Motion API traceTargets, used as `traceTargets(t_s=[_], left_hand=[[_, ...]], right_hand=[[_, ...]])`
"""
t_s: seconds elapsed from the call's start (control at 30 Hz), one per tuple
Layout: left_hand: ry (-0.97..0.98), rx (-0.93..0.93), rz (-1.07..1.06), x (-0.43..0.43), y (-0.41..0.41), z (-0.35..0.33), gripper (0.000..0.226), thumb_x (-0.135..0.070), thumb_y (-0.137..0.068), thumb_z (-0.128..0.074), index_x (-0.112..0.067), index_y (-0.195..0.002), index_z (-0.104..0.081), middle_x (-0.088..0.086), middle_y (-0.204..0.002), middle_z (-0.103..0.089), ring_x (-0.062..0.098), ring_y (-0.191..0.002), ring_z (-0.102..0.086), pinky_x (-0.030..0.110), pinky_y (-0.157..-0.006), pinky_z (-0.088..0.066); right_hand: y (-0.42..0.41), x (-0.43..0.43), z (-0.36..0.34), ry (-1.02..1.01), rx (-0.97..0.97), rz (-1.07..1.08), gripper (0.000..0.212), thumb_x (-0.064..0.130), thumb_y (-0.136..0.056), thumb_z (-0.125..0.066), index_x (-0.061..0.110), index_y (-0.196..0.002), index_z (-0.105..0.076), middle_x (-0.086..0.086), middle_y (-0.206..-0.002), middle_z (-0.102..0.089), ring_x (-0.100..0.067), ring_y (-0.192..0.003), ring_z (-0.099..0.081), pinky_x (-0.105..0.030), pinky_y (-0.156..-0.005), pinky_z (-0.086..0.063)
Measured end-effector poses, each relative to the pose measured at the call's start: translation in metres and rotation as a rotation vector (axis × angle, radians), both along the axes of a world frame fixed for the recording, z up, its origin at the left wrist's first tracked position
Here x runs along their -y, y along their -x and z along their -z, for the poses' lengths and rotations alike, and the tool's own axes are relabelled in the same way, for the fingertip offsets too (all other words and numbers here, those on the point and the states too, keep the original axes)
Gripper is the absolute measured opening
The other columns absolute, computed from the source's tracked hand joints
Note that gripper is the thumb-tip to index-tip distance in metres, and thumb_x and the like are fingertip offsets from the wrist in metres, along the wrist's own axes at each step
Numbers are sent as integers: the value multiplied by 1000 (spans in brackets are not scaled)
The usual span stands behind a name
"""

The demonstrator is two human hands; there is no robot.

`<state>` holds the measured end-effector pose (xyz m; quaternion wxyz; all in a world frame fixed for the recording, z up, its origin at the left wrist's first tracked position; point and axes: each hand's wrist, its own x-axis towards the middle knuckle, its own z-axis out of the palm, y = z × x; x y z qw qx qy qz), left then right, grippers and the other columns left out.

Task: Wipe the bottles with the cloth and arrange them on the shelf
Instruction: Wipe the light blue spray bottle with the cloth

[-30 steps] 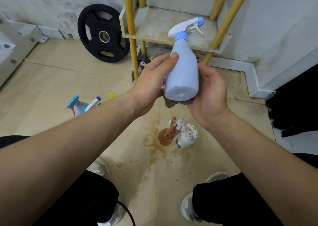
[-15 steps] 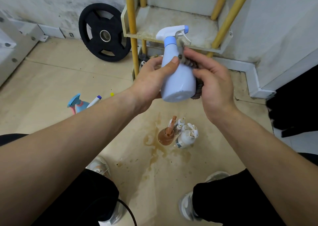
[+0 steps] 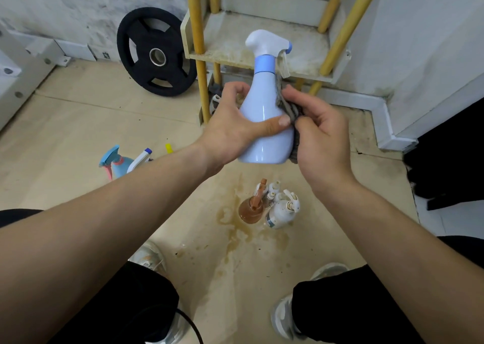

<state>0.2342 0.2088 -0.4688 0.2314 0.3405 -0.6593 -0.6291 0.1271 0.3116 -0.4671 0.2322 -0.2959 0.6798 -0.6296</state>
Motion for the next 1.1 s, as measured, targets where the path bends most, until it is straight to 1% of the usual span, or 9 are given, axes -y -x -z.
traceTargets(t_s=[0.13,0.27,0.37,0.5,0.6,0.67,0.8,0.97,1.1], left_hand=[[130,53,102,-6,2,2,78,-30,-66,-94,-19,-121,-40,-11,-97,-55,-10,-72,-54,17,-68,-50],[84,10,80,-4,1,4,80,-22,-68,-93,-18,-126,-38,-7,-109,-60,-11,-81,-61,19,-73,-55],[6,-31,41,4,-3,0,81,-21,-69,-92,-16,-133,-41,-6,-112,-62,-10,-86,-64,15,-73,-53],[-92,-22,154,10,-5,-10,74,-20,-70,-86,-12,-135,-50,11,-123,-66,20,-109,-69,43,-94,-58],[-278,-70,265,17,-6,-15,62,-10,-74,-57,-3,-135,-53,27,-133,-58,45,-123,-57,65,-109,-36],[-377,-108,252,17,-6,-16,63,-11,-78,-48,-6,-141,-51,25,-138,-57,43,-123,-57,62,-111,-36],[-566,-254,70,1,-4,-16,45,-30,-100,-41,-16,-141,-57,11,-123,-67,28,-104,-65,43,-90,-53],[-581,-253,-48,-7,0,-15,49,-54,-106,-30,-25,-117,-69,7,-121,-73,24,-100,-71,40,-84,-58],[-513,-208,-93,-9,4,-12,64,-59,-105,-25,-16,-130,-64,13,-127,-69,32,-114,-68,46,-97,-54]], right_hand=[[11,4,-2,-25,11,10,53,15,-85,-45,24,-133,-68,2,-120,-73,-11,-100,-65,-39,-91,-53],[8,3,-1,9,13,-113,50,10,-87,-45,20,-131,-69,10,-132,-68,-13,-128,-61,-51,-109,-48],[6,3,1,9,-11,-194,48,8,-85,-45,26,-119,-74,25,-129,-63,-8,-133,-56,-43,-109,-46],[9,2,3,2,-45,-202,46,11,-91,-45,26,-128,-70,22,-141,-57,-6,-140,-48,-28,-106,-45],[11,-1,-1,-47,-138,-177,45,2,-101,-42,18,-137,-63,-1,-153,-50,-3,-144,-40,-4,-100,-37],[12,-1,-3,-48,-128,-152,43,3,-104,-43,20,-139,-62,5,-140,-62,-1,-127,-56,-12,-93,-45],[9,0,-6,-18,13,-105,41,7,-105,-45,20,-140,-61,12,-122,-70,-1,-103,-66,-34,-90,-57],[0,3,2,-14,-15,-69,42,7,-104,-46,22,-140,-62,15,-127,-69,-4,-113,-65,-33,-97,-56],[-14,-1,7,-46,-169,-127,45,5,-103,-44,22,-141,-60,7,-154,-49,3,-142,-40,-11,-108,-38]])
